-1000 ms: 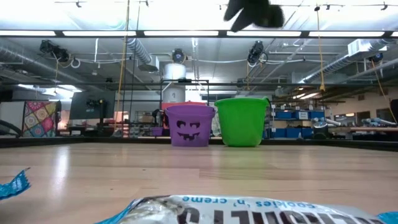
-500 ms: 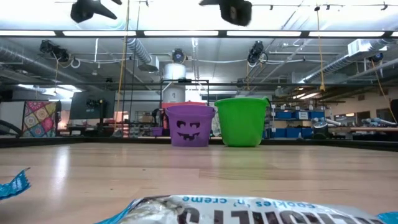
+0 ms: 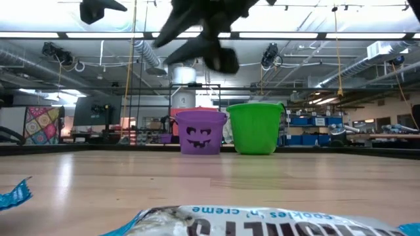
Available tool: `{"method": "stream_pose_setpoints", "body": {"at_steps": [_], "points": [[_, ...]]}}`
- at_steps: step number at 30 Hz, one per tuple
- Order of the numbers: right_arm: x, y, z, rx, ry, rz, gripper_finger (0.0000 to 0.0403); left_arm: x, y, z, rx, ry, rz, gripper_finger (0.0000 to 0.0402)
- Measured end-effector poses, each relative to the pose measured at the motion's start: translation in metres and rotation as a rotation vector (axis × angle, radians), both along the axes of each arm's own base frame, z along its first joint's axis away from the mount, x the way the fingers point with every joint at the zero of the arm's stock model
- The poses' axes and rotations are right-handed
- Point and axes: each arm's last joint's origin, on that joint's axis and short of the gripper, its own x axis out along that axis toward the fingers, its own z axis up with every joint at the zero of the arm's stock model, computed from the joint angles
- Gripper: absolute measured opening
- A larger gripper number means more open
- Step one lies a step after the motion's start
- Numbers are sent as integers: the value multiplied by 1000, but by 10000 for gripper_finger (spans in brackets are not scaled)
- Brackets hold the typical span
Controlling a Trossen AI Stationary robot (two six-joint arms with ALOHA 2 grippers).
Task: Sort candy by brand, put in halloween buckets
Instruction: Put the white chocolate bar into the purple bucket
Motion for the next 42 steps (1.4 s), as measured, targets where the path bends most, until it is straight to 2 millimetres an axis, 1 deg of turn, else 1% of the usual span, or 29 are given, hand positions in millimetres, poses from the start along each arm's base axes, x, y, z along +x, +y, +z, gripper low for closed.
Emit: {"method": "stream_pose_setpoints", "body": {"at_steps": [3, 7, 12, 19, 24, 27, 30, 33, 37, 42], "points": [[12, 19, -24, 87, 10, 17, 139, -4, -5, 2, 9, -18, -66, 202], [15, 46, -39, 139, 23, 5, 136, -12, -10, 5, 45, -53, -93, 202], [8, 84, -39, 131, 4, 10, 131, -25, -16, 9, 57, -100, -113, 202], [-12, 137, -35, 73, -51, 0, 129, -41, -23, 13, 71, -155, -135, 202], [-27, 165, -36, 56, -54, -5, 129, -50, -26, 14, 76, -174, -135, 202], [-35, 178, -37, 55, -45, 21, 129, -52, -27, 14, 73, -176, -134, 202], [-47, 186, -43, 26, 40, 37, 129, -53, -27, 13, 72, -175, -134, 202], [-62, 191, -52, -38, 155, 62, 129, -53, -27, 13, 65, -172, -132, 202], [-76, 195, -58, -128, 241, 119, 129, -53, -27, 13, 58, -172, -126, 202], [-83, 198, -60, -202, 260, 183, 129, -53, -27, 13, 35, -175, -107, 202]]}}
